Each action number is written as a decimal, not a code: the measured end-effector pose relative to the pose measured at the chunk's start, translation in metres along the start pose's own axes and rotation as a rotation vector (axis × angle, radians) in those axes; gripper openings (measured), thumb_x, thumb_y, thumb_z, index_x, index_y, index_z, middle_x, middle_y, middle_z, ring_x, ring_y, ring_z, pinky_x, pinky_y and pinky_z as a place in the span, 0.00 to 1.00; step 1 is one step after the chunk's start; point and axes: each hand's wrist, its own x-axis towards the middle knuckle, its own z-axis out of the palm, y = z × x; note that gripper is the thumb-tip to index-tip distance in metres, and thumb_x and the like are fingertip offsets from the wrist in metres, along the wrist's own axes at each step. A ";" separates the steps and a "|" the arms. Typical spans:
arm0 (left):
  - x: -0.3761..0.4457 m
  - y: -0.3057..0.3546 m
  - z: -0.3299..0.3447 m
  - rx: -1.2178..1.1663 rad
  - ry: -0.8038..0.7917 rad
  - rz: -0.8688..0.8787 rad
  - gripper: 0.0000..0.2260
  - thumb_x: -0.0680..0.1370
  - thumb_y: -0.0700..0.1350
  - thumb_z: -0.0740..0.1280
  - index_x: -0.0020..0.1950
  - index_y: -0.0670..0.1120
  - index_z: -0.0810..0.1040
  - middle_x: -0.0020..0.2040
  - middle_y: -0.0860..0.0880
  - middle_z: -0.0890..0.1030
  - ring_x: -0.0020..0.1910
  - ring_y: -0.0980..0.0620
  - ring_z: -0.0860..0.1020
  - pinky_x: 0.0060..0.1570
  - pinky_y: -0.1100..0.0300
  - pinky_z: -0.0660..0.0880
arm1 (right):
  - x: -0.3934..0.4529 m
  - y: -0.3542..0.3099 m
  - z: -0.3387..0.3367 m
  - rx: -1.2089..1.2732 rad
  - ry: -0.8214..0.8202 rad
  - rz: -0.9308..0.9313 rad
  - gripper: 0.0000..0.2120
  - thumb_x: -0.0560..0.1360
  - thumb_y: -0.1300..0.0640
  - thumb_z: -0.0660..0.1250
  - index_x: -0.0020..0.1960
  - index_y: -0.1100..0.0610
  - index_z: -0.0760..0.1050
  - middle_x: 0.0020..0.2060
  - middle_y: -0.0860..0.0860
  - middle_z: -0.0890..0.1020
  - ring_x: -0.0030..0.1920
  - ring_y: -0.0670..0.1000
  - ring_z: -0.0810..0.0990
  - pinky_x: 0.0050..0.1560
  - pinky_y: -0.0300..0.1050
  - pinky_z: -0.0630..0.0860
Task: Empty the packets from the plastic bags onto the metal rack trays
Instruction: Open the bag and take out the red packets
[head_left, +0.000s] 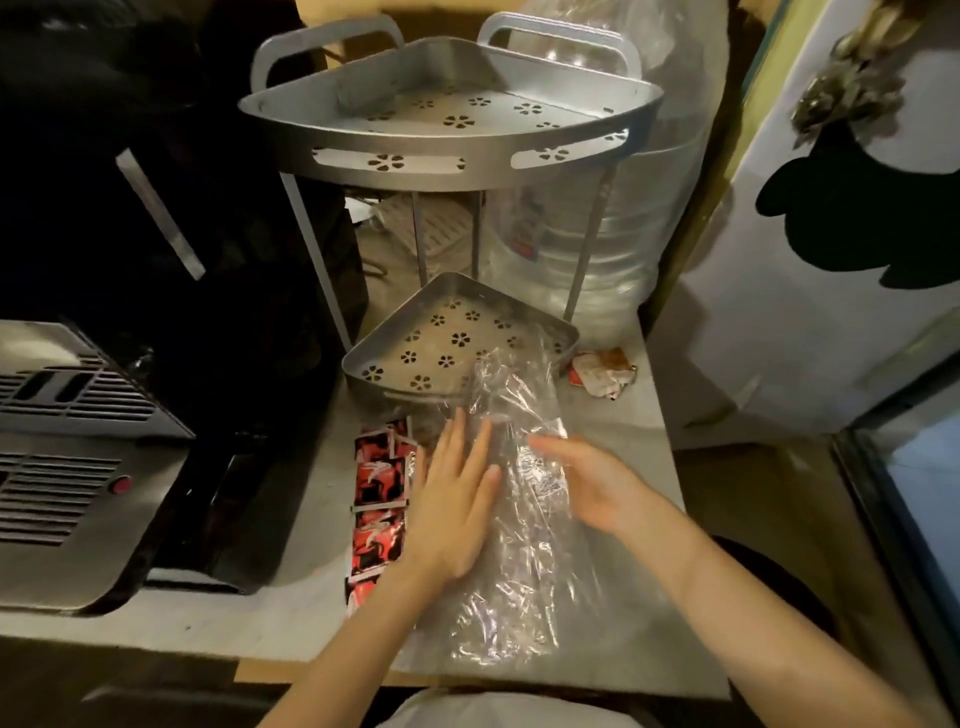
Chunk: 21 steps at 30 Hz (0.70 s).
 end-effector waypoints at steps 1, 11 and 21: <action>0.001 0.000 0.005 0.036 -0.022 0.001 0.28 0.73 0.63 0.33 0.74 0.59 0.39 0.74 0.55 0.34 0.73 0.58 0.34 0.69 0.56 0.31 | 0.000 0.002 -0.008 -0.010 0.013 -0.003 0.13 0.70 0.61 0.70 0.55 0.59 0.77 0.43 0.52 0.81 0.43 0.51 0.79 0.45 0.46 0.77; -0.003 -0.007 0.029 0.310 -0.108 0.085 0.27 0.77 0.61 0.33 0.74 0.54 0.38 0.75 0.49 0.33 0.73 0.53 0.31 0.70 0.50 0.31 | -0.001 0.015 -0.071 -0.420 0.258 -0.091 0.16 0.67 0.54 0.74 0.53 0.57 0.78 0.48 0.54 0.84 0.49 0.52 0.82 0.52 0.51 0.79; -0.005 -0.003 0.034 0.383 -0.179 0.101 0.26 0.77 0.61 0.34 0.74 0.54 0.38 0.74 0.49 0.33 0.71 0.49 0.29 0.69 0.49 0.31 | -0.001 0.027 -0.069 -1.090 0.543 -0.246 0.21 0.66 0.51 0.73 0.53 0.59 0.70 0.41 0.51 0.80 0.39 0.52 0.79 0.35 0.46 0.74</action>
